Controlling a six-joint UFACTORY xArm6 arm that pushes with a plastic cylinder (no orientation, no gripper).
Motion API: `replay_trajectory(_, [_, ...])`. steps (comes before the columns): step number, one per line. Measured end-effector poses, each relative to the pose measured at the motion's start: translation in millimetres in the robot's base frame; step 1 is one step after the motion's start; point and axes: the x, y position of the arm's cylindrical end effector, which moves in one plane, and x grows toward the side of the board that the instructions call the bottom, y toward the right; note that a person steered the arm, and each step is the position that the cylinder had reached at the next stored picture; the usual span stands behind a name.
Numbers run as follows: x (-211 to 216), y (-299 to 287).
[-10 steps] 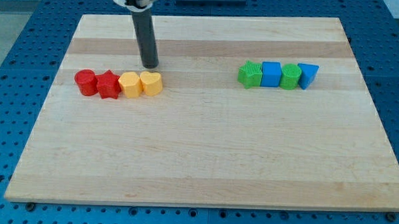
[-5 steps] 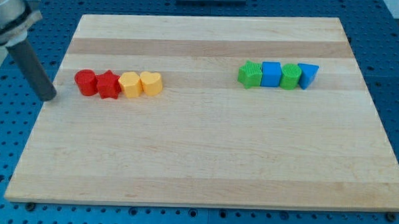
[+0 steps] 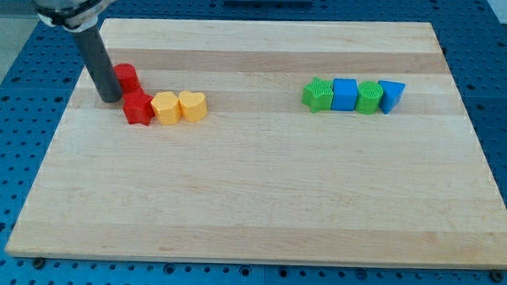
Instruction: Place the red circle diagonal to the green star
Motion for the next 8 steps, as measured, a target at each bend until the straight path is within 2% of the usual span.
replay_trajectory(3, [-50,-18])
replay_trajectory(4, [-60,11])
replay_trajectory(5, [-65,64])
replay_trajectory(7, [-21,74])
replay_trajectory(8, [-19,85])
